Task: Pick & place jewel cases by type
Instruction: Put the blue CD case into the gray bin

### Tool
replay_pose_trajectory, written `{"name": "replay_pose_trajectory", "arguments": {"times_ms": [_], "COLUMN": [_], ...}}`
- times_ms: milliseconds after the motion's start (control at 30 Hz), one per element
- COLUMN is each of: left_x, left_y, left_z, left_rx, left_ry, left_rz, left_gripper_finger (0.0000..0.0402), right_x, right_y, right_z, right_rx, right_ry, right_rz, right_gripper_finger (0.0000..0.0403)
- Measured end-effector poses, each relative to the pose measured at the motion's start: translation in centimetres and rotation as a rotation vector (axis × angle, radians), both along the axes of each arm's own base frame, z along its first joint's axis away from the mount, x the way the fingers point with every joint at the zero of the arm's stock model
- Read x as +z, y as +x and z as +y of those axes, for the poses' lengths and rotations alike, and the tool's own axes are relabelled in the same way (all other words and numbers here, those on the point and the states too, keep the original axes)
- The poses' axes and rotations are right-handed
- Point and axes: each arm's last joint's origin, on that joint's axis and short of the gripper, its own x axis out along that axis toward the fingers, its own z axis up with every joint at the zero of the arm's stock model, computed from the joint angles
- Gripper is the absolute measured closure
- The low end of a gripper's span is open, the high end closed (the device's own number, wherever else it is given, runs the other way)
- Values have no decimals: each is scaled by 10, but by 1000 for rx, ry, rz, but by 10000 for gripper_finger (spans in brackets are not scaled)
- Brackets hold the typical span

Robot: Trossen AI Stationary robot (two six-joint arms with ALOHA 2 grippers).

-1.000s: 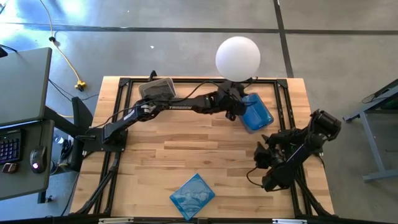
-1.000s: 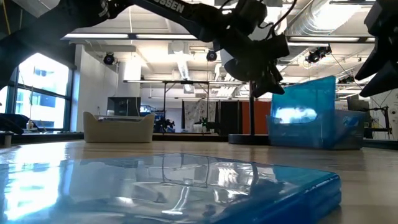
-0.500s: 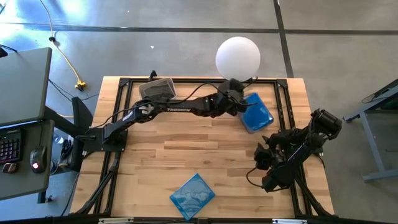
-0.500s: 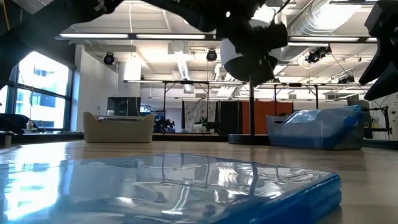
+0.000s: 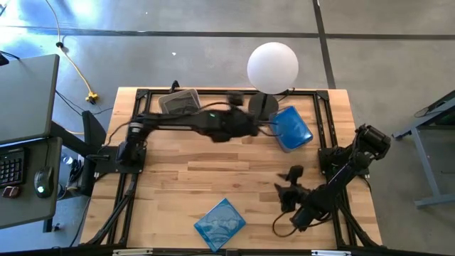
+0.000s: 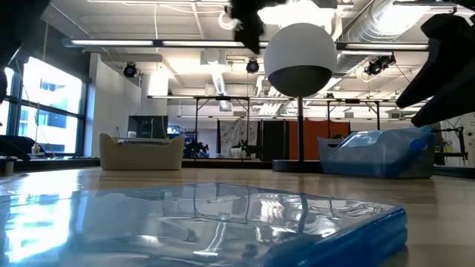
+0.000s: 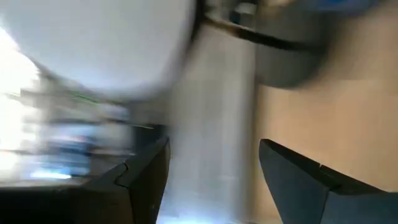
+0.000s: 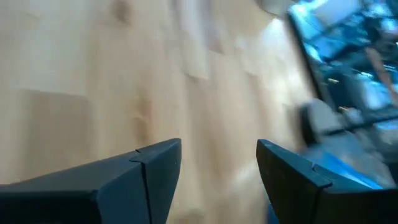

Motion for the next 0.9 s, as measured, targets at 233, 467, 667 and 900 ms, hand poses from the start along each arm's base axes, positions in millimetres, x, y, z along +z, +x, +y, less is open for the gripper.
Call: {"name": "replay_pose_trajectory", "arguments": {"times_ms": [233, 467, 667, 900], "left_x": [9, -5, -36, -84], "left_y": [-64, -63, -71, -95], "left_z": [-17, -70, -128, -170], "left_rx": [175, 51, -82, -139], "left_ry": [-1081, -1170, -1054, -1085], "left_rz": [-3, 170, 276, 236], "left_gripper_finger": [160, 160, 160, 160], "right_x": [6, 20, 21, 24], "right_y": [25, 53, 60, 68], "right_z": [29, 41, 39, 34], "right_rx": [262, 534, 636, 693], "right_ry": [65, 307, 332, 269], "right_rz": [-53, -81, -47, -53], "right_gripper_finger": [199, 199, 199, 199]}}
